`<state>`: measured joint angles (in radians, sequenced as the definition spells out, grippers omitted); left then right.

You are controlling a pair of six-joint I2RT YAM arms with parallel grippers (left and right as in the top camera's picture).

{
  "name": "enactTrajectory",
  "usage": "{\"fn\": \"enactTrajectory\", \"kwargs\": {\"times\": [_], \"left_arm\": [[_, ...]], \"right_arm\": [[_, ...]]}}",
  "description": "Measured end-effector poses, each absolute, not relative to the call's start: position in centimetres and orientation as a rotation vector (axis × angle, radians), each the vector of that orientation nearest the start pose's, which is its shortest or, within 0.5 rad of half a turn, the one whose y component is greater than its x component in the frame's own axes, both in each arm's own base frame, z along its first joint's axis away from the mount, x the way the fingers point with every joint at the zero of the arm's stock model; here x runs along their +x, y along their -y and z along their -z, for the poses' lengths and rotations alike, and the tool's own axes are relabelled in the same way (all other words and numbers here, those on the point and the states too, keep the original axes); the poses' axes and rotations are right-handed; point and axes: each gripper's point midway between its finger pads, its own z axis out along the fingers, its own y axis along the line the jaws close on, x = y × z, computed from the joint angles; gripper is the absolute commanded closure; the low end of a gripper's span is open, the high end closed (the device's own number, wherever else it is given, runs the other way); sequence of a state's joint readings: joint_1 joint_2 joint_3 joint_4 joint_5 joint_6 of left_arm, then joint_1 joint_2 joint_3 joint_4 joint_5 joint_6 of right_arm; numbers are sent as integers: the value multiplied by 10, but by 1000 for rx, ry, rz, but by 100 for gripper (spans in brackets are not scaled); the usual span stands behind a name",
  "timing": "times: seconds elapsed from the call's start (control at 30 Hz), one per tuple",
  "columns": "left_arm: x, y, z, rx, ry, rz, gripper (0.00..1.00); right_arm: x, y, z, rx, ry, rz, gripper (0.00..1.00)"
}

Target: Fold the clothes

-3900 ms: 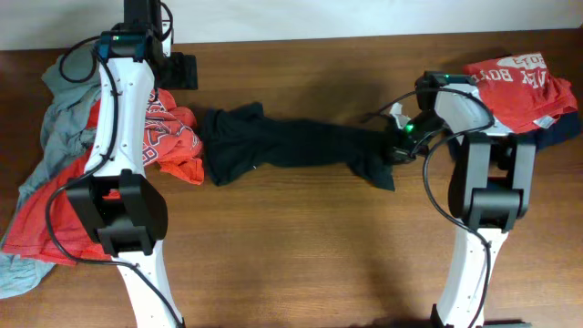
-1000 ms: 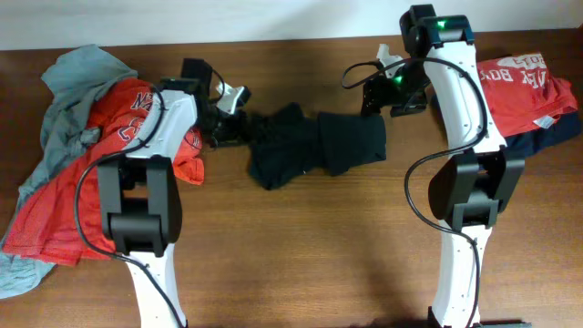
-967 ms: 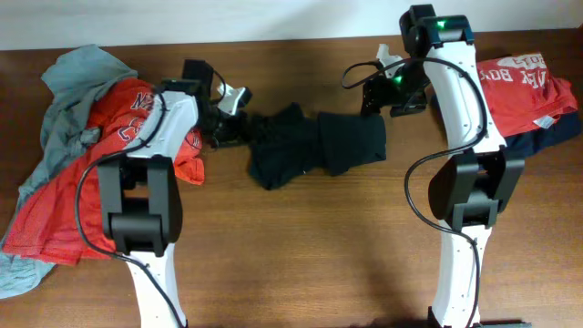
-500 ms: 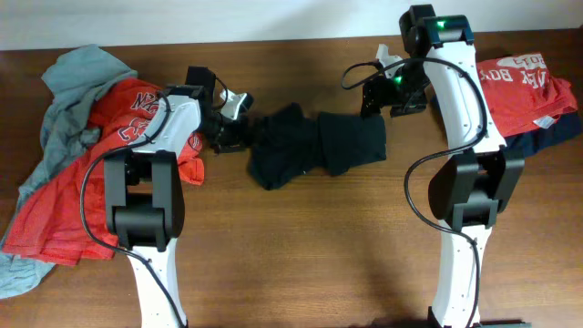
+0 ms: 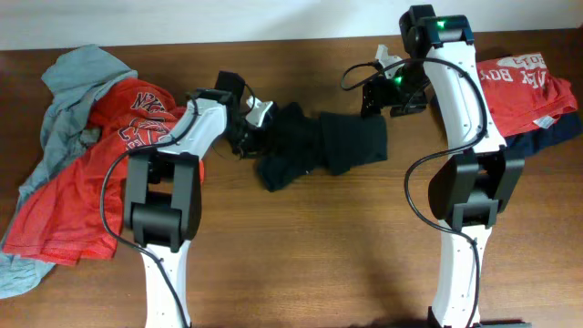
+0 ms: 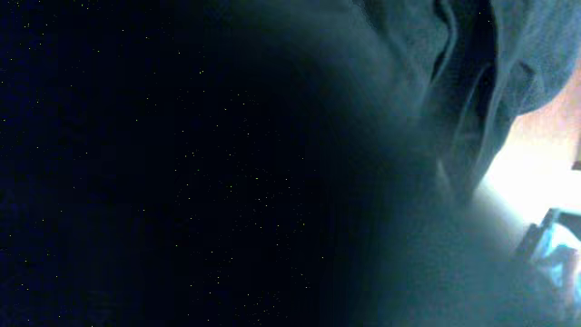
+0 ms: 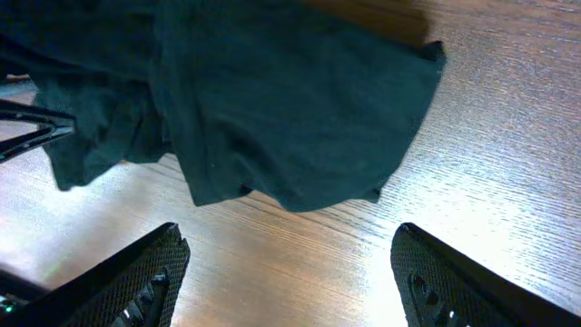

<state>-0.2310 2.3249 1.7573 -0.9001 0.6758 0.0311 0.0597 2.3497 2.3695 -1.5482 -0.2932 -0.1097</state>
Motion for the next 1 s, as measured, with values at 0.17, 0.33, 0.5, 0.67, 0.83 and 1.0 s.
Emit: {"fn": "enactTrajectory", "kwargs": {"times": [0.17, 0.33, 0.5, 0.67, 0.83, 1.0], "left_arm": [[427, 206, -11, 420, -2907, 1030, 82], [431, 189, -9, 359, -2924, 1012, 99], [435, 152, -8, 227, -2955, 1007, 100], [438, 116, -7, 111, -2972, 1000, 100], [435, 101, -10, 103, -3001, 919, 99], [440, 101, -47, 155, -2938, 846, 99]], "right_arm": [[453, -77, -128, -280, -3057, -451, 24], [452, -77, -128, -301, -3057, -451, 24], [452, -77, -128, -310, -3055, -451, 25], [452, -77, -128, -311, -3055, -451, 24], [451, -77, -128, -311, -3057, -451, 24], [450, -77, -128, -310, -3062, -452, 24]]}}
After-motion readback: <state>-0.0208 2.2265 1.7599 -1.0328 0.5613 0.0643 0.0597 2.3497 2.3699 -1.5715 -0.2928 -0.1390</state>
